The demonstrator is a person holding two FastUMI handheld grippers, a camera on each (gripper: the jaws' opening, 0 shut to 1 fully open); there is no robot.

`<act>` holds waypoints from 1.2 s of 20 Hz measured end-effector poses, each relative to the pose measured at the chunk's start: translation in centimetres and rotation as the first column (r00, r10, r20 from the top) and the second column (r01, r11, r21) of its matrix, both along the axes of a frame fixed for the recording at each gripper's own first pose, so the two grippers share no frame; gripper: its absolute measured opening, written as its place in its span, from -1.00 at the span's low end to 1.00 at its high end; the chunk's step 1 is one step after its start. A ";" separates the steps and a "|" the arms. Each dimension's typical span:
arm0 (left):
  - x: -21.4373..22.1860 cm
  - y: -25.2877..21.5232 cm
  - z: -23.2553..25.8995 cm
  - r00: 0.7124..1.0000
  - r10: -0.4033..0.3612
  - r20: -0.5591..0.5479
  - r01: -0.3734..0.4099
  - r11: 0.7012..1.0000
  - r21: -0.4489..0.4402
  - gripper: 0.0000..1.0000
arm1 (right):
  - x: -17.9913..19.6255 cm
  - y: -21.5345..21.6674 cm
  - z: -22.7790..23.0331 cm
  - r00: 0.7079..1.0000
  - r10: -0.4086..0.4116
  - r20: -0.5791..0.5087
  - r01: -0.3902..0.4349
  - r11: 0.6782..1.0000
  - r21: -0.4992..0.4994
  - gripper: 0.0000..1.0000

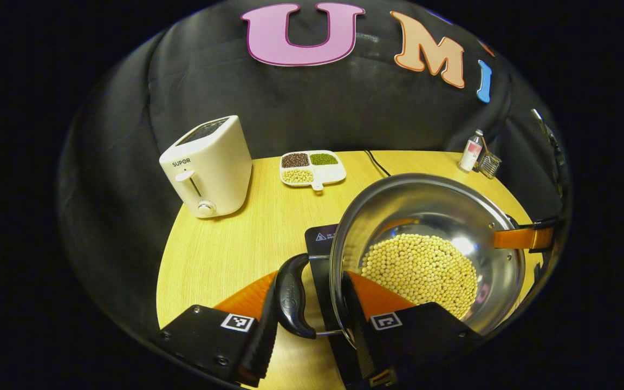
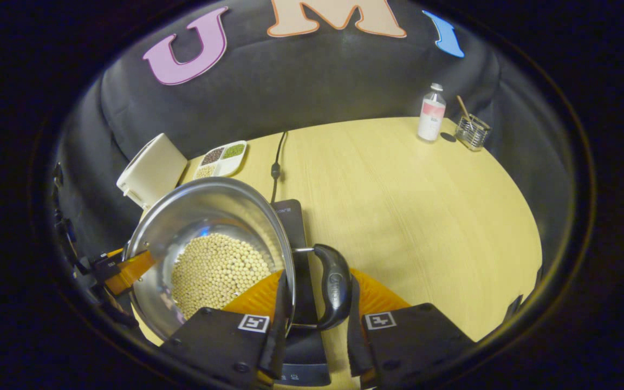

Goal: First push the handle of the pot to place it horizontally, then grasp the pot with both hands and set it on the induction cooktop.

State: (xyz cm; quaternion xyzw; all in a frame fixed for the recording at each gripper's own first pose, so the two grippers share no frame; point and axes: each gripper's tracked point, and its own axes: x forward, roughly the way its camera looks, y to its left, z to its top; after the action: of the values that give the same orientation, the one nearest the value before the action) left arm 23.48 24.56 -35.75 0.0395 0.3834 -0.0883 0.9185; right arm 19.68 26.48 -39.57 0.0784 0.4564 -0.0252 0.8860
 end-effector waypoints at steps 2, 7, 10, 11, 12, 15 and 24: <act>-0.2 0.0 0.0 1.000 0.002 -0.010 -0.002 1.000 0.009 0.31 | -0.2 -0.1 -0.1 1.000 0.003 -0.001 -0.003 1.000 -0.017 -0.06; -0.2 0.1 1.9 0.997 0.052 0.052 -0.053 0.998 0.019 0.53 | 0.9 -1.5 2.4 0.995 -0.049 0.089 0.049 0.999 0.007 0.51; -0.4 0.4 3.2 0.993 0.076 0.086 -0.079 0.996 0.028 0.80 | 0.4 -2.5 3.0 0.994 -0.051 0.097 0.051 0.999 0.001 0.65; -0.5 0.6 3.6 0.991 0.085 0.100 -0.089 0.995 0.035 0.83 | 0.3 -2.7 3.5 0.993 -0.050 0.112 0.050 0.999 0.002 0.79; -0.7 0.6 4.2 0.989 0.089 0.118 -0.094 0.995 0.037 0.87 | 0.2 -2.7 4.1 0.991 -0.051 0.127 0.050 0.999 0.010 0.86; -1.0 -0.1 6.8 0.978 0.084 0.192 -0.090 0.996 0.022 0.87 | -0.3 -3.2 6.1 0.982 -0.071 0.176 0.066 0.997 0.033 0.96; -5.4 -4.7 13.3 0.948 0.104 0.302 -0.093 0.994 -0.049 0.86 | -3.6 -6.7 13.0 0.934 -0.052 0.354 0.032 0.998 0.062 0.87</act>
State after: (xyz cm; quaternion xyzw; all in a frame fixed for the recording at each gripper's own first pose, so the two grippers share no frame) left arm 18.13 19.84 -22.47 0.0177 0.2376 -0.0417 0.9703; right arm 16.12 19.78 -26.60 0.1158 0.2878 -0.0168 0.9505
